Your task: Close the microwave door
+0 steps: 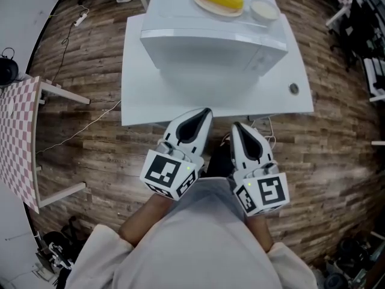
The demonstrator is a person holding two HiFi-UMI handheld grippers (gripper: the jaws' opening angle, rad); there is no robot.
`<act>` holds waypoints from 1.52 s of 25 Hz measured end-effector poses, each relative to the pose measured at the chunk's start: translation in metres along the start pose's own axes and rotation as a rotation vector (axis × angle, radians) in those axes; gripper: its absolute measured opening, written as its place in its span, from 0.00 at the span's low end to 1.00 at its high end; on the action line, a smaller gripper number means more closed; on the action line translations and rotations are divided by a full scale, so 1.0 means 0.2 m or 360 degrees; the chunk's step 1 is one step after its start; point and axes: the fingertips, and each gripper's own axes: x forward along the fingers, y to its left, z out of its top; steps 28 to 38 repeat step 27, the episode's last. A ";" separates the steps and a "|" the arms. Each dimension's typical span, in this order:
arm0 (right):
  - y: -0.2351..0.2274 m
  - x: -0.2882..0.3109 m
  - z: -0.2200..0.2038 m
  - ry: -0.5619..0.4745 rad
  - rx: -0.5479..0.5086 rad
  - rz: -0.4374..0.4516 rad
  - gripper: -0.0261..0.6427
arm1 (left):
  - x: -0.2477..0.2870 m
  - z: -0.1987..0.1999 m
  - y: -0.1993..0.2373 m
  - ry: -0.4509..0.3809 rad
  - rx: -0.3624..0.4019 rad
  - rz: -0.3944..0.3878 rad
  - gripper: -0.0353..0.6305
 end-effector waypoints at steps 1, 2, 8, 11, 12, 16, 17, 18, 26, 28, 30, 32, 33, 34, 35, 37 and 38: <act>0.01 0.01 0.00 0.0001 -0.0003 0.0009 0.07 | 0.00 0.01 0.01 -0.0002 0.0002 0.0004 0.08; 0.02 0.01 0.01 0.0004 -0.0005 0.0018 0.07 | -0.01 0.01 0.02 -0.0004 0.0003 0.0007 0.08; 0.01 0.02 0.02 0.0017 0.0007 0.0075 0.07 | -0.01 0.04 0.04 -0.0021 -0.0007 0.0004 0.08; 0.02 0.01 0.04 0.0026 -0.0015 0.0123 0.07 | 0.00 0.03 0.04 -0.0009 -0.0029 -0.0006 0.08; 0.02 0.00 0.05 0.0026 -0.0021 0.0132 0.07 | 0.00 0.02 0.04 -0.0006 -0.0032 -0.0008 0.08; 0.02 0.00 0.06 0.0038 -0.0036 0.0177 0.07 | 0.00 0.03 0.03 -0.0003 -0.0037 -0.0023 0.08; 0.02 0.00 0.06 0.0044 -0.0042 0.0190 0.07 | 0.01 0.03 0.03 -0.0002 -0.0036 -0.0029 0.08; 0.03 0.00 0.06 0.0052 -0.0047 0.0202 0.07 | 0.01 0.03 0.03 0.0000 -0.0036 -0.0034 0.08; 0.05 0.02 0.06 0.0089 -0.0077 0.0265 0.07 | 0.01 0.03 0.04 0.0008 -0.0037 -0.0042 0.08; 0.05 0.03 0.06 0.0088 -0.0080 0.0270 0.07 | 0.01 0.03 0.05 0.0009 -0.0036 -0.0040 0.08; 0.05 0.03 0.06 0.0088 -0.0080 0.0270 0.07 | 0.01 0.03 0.05 0.0009 -0.0036 -0.0040 0.08; 0.05 0.03 0.06 0.0088 -0.0080 0.0270 0.07 | 0.01 0.03 0.05 0.0009 -0.0036 -0.0040 0.08; 0.05 0.03 0.06 0.0088 -0.0080 0.0270 0.07 | 0.01 0.03 0.05 0.0009 -0.0036 -0.0040 0.08; 0.05 0.03 0.06 0.0088 -0.0080 0.0270 0.07 | 0.01 0.03 0.05 0.0009 -0.0036 -0.0040 0.08; 0.05 0.03 0.06 0.0088 -0.0080 0.0270 0.07 | 0.01 0.03 0.05 0.0009 -0.0036 -0.0040 0.08; 0.05 0.03 0.06 0.0088 -0.0080 0.0270 0.07 | 0.01 0.03 0.05 0.0009 -0.0036 -0.0040 0.08; 0.05 0.03 0.06 0.0088 -0.0080 0.0270 0.07 | 0.01 0.03 0.05 0.0009 -0.0036 -0.0040 0.08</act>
